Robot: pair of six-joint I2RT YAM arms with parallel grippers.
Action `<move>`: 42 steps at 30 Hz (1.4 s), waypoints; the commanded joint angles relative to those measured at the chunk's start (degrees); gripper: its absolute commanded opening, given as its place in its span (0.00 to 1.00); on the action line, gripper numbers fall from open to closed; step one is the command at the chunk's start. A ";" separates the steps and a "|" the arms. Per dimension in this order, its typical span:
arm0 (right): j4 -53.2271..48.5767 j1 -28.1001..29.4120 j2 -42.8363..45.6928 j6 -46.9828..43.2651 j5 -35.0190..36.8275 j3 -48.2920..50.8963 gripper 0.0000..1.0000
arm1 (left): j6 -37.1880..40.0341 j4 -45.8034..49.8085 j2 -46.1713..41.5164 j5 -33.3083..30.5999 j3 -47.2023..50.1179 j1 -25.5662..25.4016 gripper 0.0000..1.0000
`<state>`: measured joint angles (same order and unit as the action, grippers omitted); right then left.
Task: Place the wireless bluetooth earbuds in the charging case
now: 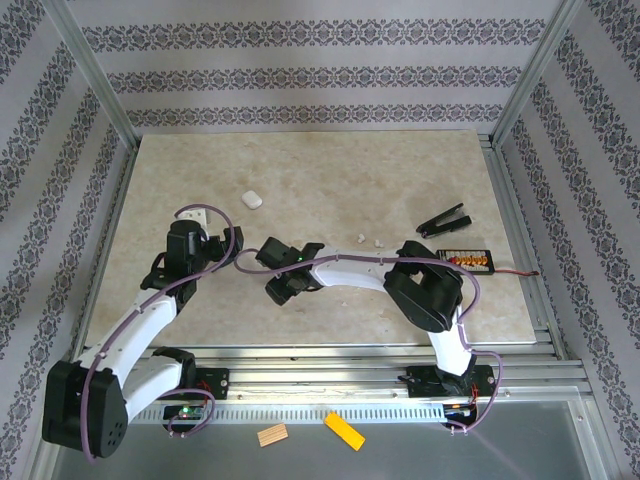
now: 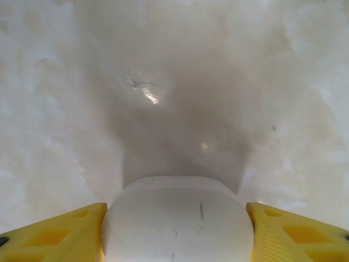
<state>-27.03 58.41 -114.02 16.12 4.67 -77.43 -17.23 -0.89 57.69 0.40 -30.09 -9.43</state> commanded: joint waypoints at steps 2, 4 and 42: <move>0.82 -4.04 7.64 4.63 0.73 6.00 0.61 | 4.23 -8.05 2.31 2.20 1.23 -2.32 1.00; 0.76 -5.98 10.13 5.93 1.24 8.92 0.61 | 6.53 -12.55 3.70 3.73 2.07 -4.05 0.99; 5.48 -28.03 54.58 22.27 0.24 42.38 0.86 | 23.46 -80.81 61.95 34.66 -1.30 -29.75 0.91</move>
<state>-22.04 31.31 -62.74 34.39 4.08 -37.56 5.45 -74.74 117.64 34.46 -29.36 -37.71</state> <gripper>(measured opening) 0.864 0.921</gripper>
